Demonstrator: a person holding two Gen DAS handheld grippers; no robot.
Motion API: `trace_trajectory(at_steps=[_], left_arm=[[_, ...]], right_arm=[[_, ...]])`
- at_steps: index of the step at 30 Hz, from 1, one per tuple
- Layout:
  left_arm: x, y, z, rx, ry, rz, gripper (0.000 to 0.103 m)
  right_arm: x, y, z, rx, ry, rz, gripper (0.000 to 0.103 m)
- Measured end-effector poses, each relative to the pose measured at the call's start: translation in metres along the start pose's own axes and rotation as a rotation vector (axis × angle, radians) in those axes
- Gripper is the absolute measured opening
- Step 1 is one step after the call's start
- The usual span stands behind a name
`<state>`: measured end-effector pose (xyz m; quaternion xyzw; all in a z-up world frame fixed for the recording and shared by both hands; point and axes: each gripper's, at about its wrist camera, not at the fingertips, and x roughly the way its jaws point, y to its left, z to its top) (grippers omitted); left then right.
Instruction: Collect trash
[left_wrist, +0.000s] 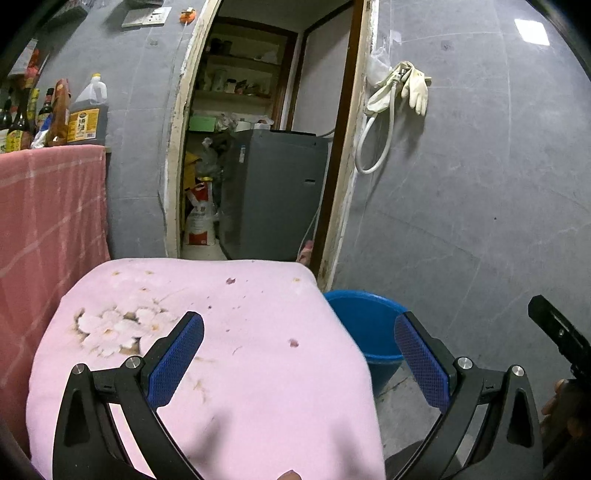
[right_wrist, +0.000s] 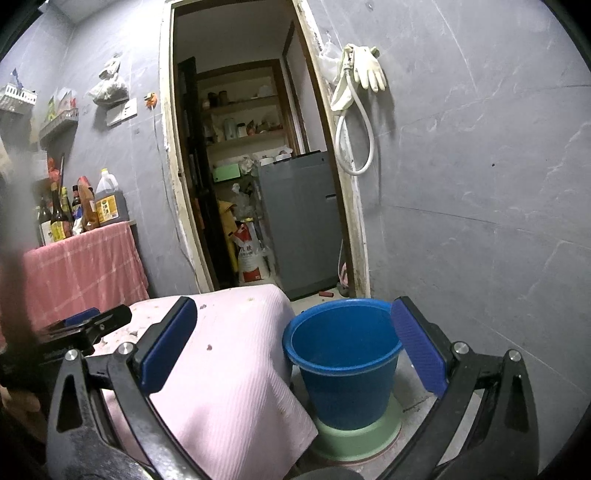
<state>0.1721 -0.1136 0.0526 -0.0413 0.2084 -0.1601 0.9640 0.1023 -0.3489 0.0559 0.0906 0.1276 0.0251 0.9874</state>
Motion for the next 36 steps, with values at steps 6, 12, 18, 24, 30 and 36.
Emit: trace_trajectory(at_steps=[6, 12, 18, 24, 30, 36], left_arm=[[-0.022, 0.004, -0.019, 0.0, -0.017, 0.02, 0.101], [-0.041, 0.01, -0.034, 0.01, -0.028, 0.03, 0.101], [-0.061, 0.015, -0.052, -0.004, -0.047, 0.057, 0.101], [-0.075, 0.025, -0.067, -0.034, -0.059, 0.082, 0.101], [-0.087, 0.028, -0.079, -0.027, -0.074, 0.113, 0.101], [-0.098, 0.03, -0.091, -0.002, -0.088, 0.142, 0.101]], right_arm=[[-0.018, 0.014, -0.013, -0.033, -0.004, -0.009, 0.103], [-0.032, 0.026, -0.027, -0.045, -0.014, -0.015, 0.103], [-0.042, 0.035, -0.041, -0.063, -0.013, -0.03, 0.103], [-0.05, 0.043, -0.05, -0.075, -0.02, -0.039, 0.103], [-0.055, 0.048, -0.062, -0.092, -0.025, -0.037, 0.103], [-0.054, 0.05, -0.072, -0.084, -0.014, -0.039, 0.103]])
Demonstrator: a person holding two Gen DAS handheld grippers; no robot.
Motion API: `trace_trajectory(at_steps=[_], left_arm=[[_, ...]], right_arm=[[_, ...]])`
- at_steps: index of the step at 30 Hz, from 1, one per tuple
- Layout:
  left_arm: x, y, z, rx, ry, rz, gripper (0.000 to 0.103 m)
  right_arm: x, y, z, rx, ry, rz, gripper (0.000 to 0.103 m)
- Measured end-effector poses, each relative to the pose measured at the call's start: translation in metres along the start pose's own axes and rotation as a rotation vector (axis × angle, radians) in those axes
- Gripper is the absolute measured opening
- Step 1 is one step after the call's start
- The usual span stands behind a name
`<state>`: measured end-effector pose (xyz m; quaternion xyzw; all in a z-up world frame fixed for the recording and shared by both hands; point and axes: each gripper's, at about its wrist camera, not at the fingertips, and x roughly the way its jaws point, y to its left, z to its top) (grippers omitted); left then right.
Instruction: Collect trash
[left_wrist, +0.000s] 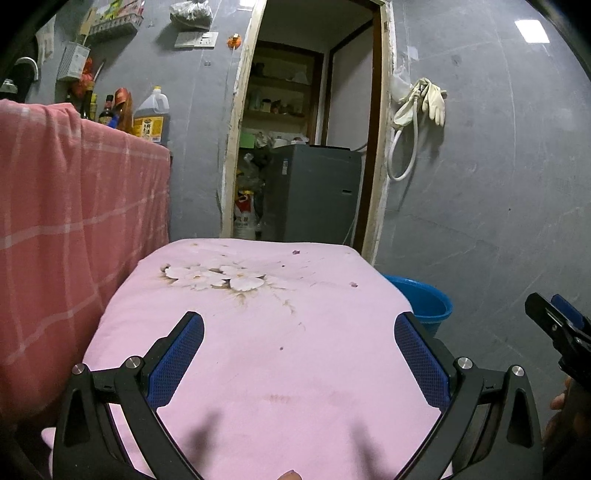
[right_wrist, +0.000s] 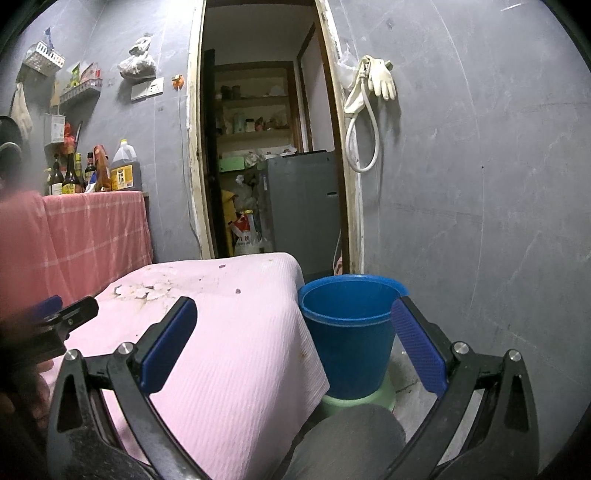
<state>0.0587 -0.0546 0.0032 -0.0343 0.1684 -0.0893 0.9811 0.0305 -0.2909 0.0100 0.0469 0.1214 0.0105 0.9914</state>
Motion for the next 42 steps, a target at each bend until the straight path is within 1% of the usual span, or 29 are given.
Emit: trace_trajectory(at_steps=[5, 11, 18, 23, 32, 42], left_arm=[[-0.001, 0.002, -0.01, -0.004, 0.004, 0.008, 0.101], [-0.002, 0.005, -0.021, -0.018, 0.001, 0.028, 0.101], [-0.004, 0.007, -0.026, -0.009, -0.011, 0.039, 0.101], [-0.005, 0.01, -0.029, -0.028, -0.012, 0.043, 0.101], [-0.006, 0.012, -0.035, -0.003, -0.017, 0.053, 0.101], [-0.006, 0.011, -0.035, 0.001, -0.022, 0.054, 0.101]], right_arm=[[0.002, 0.003, -0.008, -0.007, 0.013, -0.003, 0.103], [0.002, 0.007, -0.017, -0.009, 0.009, -0.01, 0.103], [0.004, 0.011, -0.023, -0.024, 0.016, -0.008, 0.103], [0.005, 0.011, -0.027, -0.023, 0.021, -0.01, 0.103], [0.004, 0.01, -0.028, -0.016, 0.015, -0.011, 0.103], [0.004, 0.006, -0.028, -0.014, 0.016, -0.01, 0.103]])
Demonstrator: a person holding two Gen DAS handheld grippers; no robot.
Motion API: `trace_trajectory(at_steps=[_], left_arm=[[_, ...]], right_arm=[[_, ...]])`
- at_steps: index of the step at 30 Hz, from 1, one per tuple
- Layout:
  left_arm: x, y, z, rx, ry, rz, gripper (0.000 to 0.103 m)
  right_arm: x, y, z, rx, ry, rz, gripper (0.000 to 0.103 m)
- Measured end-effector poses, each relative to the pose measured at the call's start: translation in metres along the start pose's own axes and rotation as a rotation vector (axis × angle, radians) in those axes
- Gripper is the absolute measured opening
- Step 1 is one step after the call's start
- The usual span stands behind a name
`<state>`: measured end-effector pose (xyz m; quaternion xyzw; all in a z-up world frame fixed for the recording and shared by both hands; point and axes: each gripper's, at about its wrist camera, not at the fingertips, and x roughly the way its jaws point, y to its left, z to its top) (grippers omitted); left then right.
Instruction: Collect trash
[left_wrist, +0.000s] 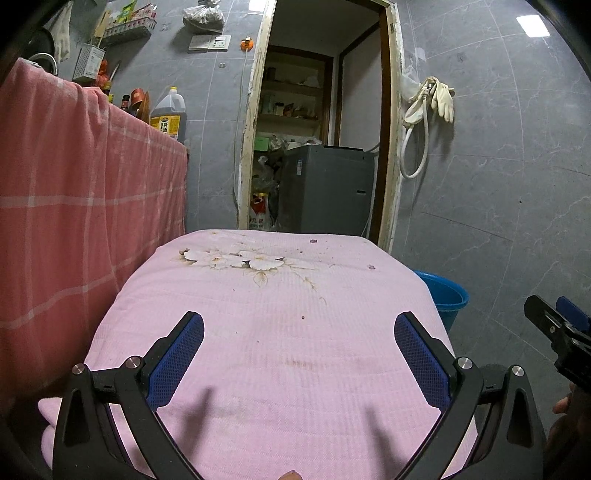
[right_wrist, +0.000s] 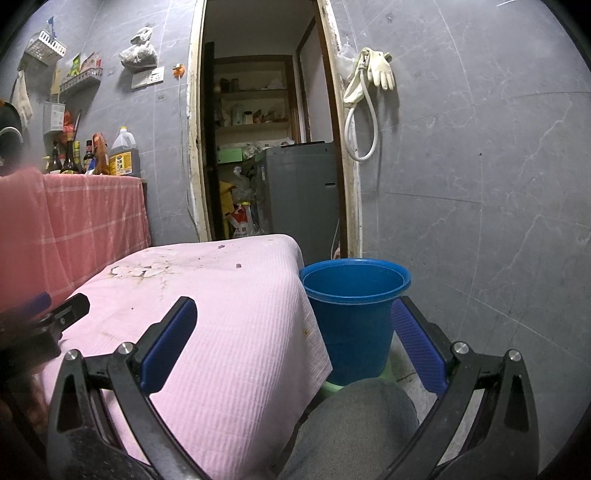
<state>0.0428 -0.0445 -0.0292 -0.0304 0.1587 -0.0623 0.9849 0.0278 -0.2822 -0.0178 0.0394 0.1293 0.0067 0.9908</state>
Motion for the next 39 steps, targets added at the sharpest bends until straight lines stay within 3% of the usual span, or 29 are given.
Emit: trace_trajectory(at_steps=[39], left_arm=[[-0.0021, 0.0045, 0.0004, 0.0, -0.005, -0.001, 0.101]], right_arm=[[0.0001, 0.0009, -0.0021, 0.009, 0.002, -0.003, 0.103]])
